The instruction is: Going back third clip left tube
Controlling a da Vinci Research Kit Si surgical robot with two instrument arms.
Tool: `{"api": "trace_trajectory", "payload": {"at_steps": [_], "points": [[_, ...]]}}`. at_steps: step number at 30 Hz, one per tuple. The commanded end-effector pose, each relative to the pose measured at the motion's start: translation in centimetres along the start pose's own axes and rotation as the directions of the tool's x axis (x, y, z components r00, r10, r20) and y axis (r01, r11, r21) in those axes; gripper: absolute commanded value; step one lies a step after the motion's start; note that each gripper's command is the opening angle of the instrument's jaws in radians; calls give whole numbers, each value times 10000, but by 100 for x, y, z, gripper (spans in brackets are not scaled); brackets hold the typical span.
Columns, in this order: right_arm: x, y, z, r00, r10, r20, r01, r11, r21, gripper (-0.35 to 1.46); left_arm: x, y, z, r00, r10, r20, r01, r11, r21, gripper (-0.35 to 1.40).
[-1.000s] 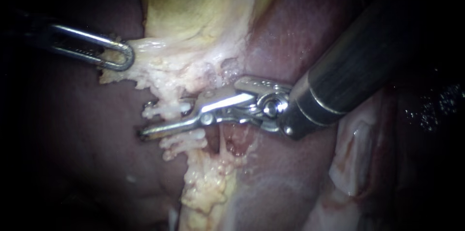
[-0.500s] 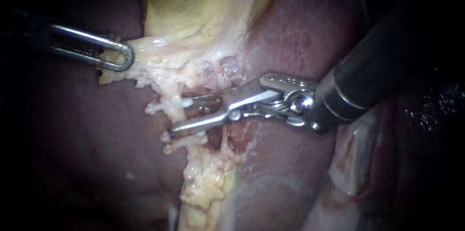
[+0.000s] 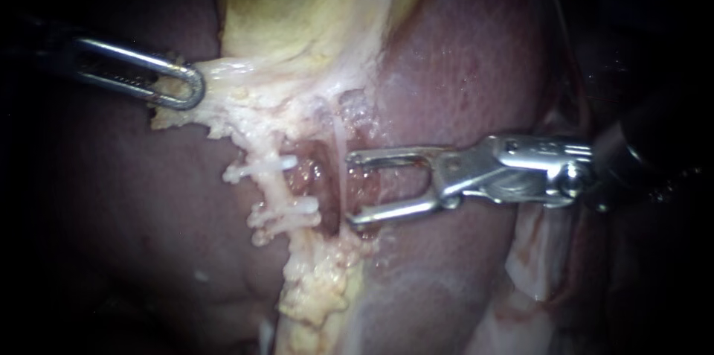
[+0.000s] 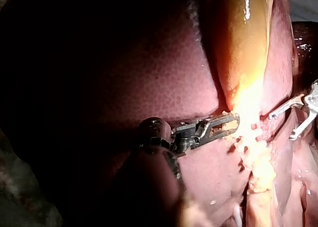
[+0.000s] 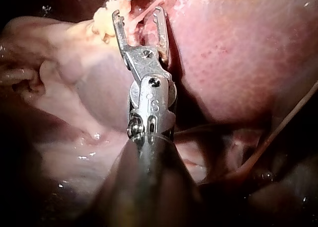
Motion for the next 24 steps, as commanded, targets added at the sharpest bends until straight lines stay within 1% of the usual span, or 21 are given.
{"api": "trace_trajectory", "payload": {"at_steps": [1, 6, 17, 21, 24], "points": [[-1, -2, -6, 10000, -44, 4, 44, 10000, 26, 50, 0, 0, 0, 10000, -1, -1, 1, 10000, -2, -35], [-4, -5, -24, 9998, -216, 19, 216, 9997, 81, 50, 0, 0, 1, 10000, -1, -1, 1, 10000, -1, -35], [4, -4, -34, 9998, -212, 10, 212, 9997, 99, 50, 0, -1, 3, 10000, 4, -10, -4, 10000, 10, -35], [6, -4, -37, 9998, -203, 8, 203, 9997, 112, 50, -2, -5, 10, 10000, 26, -59, -26, 10000, 69, -35], [7, -5, -39, 9998, -190, 5, 190, 9997, 120, 50, -4, -10, 22, 10000, 59, -35, -59, 10000, 61, -35]]}}
